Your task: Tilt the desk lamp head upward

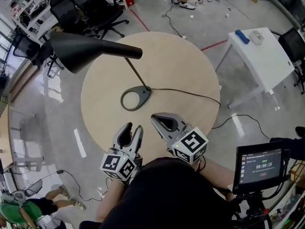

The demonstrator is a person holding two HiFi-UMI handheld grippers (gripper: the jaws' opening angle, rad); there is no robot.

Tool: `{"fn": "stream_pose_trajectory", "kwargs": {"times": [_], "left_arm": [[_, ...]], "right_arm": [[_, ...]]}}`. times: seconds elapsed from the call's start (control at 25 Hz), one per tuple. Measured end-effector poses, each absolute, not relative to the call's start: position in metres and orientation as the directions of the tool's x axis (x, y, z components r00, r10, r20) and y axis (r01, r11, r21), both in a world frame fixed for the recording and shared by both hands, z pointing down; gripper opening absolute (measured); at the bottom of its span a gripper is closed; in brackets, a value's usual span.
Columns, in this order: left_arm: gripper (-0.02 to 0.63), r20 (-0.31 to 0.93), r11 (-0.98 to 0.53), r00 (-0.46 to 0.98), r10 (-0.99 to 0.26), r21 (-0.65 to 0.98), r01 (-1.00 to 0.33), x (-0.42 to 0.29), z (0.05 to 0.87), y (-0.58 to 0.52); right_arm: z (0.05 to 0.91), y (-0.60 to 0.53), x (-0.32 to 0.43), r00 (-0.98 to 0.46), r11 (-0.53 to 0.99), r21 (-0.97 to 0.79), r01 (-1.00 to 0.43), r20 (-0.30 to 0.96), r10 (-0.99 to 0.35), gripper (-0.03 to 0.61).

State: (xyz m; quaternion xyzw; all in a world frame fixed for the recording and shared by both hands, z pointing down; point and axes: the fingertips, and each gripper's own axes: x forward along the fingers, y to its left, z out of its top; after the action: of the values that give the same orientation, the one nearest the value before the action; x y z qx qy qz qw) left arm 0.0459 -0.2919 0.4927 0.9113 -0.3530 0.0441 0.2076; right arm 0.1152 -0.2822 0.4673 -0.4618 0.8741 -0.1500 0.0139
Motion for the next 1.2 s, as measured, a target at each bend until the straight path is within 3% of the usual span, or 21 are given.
{"fn": "stream_pose_trajectory", "kwargs": {"times": [1.2], "left_arm": [[0.178, 0.256, -0.665, 0.778, -0.573, 0.409, -0.625, 0.055, 0.514, -0.299]], "right_arm": [[0.495, -0.286, 0.103, -0.588, 0.528, -0.291, -0.797, 0.180, -0.788, 0.003]]}}
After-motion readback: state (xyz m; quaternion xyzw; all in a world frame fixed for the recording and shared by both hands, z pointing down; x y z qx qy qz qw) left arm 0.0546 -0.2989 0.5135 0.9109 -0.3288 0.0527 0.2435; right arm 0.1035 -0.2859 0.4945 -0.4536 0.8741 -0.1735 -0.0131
